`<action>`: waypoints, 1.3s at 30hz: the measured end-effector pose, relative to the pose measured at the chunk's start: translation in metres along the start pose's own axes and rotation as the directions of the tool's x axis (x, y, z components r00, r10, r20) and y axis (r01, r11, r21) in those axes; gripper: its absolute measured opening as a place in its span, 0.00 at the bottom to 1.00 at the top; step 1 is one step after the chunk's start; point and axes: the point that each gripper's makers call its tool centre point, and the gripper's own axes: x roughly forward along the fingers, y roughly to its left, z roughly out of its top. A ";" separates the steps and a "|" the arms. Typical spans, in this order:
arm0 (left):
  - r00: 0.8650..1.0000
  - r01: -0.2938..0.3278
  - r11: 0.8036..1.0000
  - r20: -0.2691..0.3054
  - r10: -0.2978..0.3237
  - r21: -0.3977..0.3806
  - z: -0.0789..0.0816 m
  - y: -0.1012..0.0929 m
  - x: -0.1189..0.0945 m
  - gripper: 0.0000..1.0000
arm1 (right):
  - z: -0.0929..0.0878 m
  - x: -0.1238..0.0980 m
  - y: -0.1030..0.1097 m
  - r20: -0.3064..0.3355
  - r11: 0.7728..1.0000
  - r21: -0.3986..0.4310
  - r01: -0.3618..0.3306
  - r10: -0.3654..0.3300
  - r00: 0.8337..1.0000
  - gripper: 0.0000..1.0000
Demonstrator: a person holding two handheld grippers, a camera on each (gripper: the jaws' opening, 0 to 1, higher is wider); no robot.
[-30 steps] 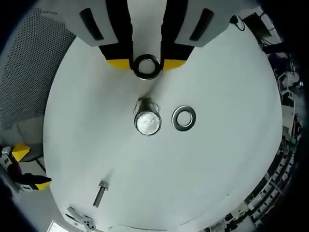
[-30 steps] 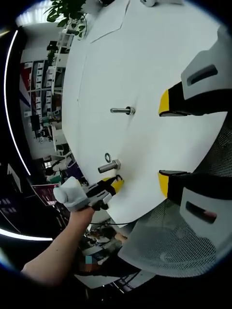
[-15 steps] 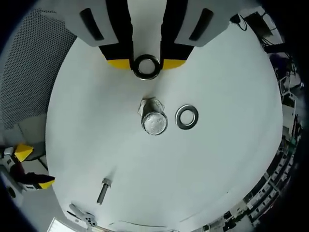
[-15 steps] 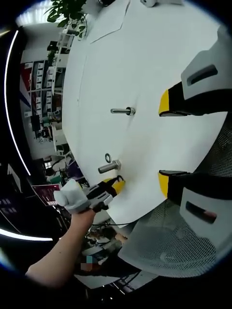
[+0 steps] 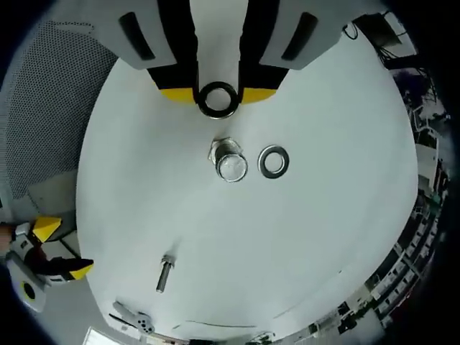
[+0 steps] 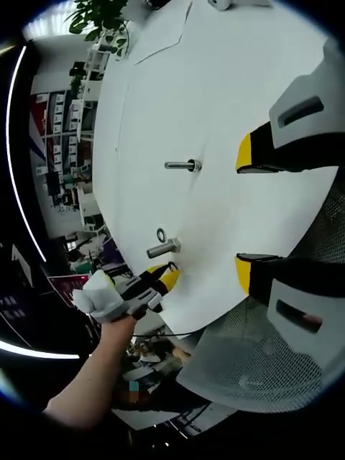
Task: Place the washer onto the threaded stud by aligning its center hole with the stud, sliding it down to the base, and recovering from edge contact or off-axis alignment until the washer reaches the visible bottom stop.
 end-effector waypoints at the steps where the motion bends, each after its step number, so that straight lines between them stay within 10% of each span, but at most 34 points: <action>1: 1.000 0.000 1.000 -0.001 0.000 0.004 0.000 0.000 -0.001 0.18 | 0.000 0.000 0.000 0.000 1.000 0.001 0.000 0.000 1.000 0.47; 16: 0.998 -0.006 0.998 0.062 0.002 0.060 0.035 0.005 -0.042 0.18 | 0.001 0.000 0.000 0.006 1.000 0.004 -0.002 0.002 1.000 0.47; 39: 1.000 0.007 0.990 0.029 -0.011 0.140 0.061 0.007 -0.024 0.18 | 0.001 -0.001 -0.002 0.010 1.000 0.011 0.004 -0.005 1.000 0.47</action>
